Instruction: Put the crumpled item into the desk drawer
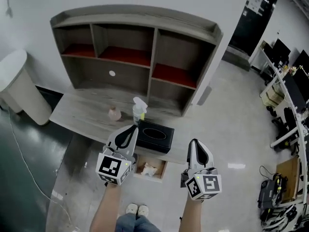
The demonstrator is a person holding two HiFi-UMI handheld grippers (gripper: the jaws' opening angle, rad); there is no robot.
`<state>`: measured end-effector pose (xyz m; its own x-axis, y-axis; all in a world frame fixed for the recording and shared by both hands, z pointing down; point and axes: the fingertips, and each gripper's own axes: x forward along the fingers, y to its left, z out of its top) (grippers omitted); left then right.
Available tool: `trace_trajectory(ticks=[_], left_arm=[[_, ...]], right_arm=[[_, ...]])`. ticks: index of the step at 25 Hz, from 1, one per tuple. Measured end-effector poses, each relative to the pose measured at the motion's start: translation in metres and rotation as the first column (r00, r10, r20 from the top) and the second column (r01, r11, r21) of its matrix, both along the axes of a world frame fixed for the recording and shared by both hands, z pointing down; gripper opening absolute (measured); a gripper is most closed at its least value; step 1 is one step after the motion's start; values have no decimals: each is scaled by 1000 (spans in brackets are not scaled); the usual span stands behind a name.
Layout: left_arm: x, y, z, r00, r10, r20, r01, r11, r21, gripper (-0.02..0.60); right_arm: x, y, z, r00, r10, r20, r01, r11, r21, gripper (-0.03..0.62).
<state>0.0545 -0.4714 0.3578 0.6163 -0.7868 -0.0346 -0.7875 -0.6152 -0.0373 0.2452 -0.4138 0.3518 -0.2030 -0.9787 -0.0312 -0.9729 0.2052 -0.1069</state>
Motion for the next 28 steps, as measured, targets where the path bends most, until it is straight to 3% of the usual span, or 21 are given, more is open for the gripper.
trace_trajectory(ticks=[4, 9, 28], left_arm=[[1, 13, -64, 1000, 18, -15, -17, 995, 100, 2], [3, 27, -101, 998, 52, -23, -47, 986, 161, 2], [-8, 59, -112, 996, 90, -4, -88, 982, 169, 2]], right_arm=[[1, 9, -52, 999, -9, -32, 11, 996, 88, 11], [-1, 20, -90, 998, 5, -57, 4, 987, 162, 11], [-18, 45, -97, 997, 31, -66, -21, 989, 147, 11]])
